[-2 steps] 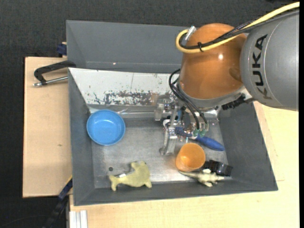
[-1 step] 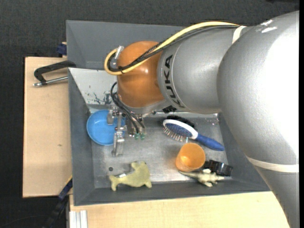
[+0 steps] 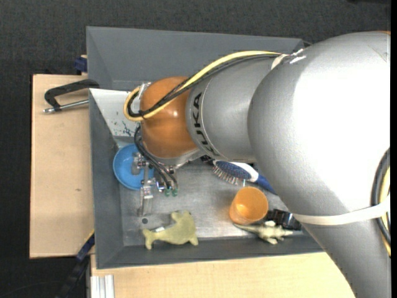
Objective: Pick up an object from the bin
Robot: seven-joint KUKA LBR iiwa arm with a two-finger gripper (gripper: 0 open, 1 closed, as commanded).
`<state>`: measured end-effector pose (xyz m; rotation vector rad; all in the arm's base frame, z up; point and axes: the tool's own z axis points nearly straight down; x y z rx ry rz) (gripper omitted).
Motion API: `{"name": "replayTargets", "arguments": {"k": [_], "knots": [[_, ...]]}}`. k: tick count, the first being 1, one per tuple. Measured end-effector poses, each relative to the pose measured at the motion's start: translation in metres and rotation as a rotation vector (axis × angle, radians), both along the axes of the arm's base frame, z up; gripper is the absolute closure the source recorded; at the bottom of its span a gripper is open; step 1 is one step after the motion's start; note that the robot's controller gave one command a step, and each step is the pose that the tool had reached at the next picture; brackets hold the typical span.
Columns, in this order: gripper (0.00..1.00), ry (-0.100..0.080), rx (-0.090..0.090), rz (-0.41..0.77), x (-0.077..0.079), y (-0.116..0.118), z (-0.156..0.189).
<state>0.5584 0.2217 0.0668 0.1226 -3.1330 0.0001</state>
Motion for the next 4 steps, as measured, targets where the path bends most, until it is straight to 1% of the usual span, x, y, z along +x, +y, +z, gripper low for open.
{"name": "replayTargets", "arguments": {"k": [1,2,3,4], "knots": [[1.00,-0.006,0.002,-0.003,0.002,-0.001,0.004],[1.00,-0.010,0.003,-0.105,0.031,-0.008,0.004],[1.00,-0.018,0.007,-0.105,0.007,-0.002,0.130],[1.00,-0.020,0.007,-0.119,0.012,-0.009,0.197]]}}
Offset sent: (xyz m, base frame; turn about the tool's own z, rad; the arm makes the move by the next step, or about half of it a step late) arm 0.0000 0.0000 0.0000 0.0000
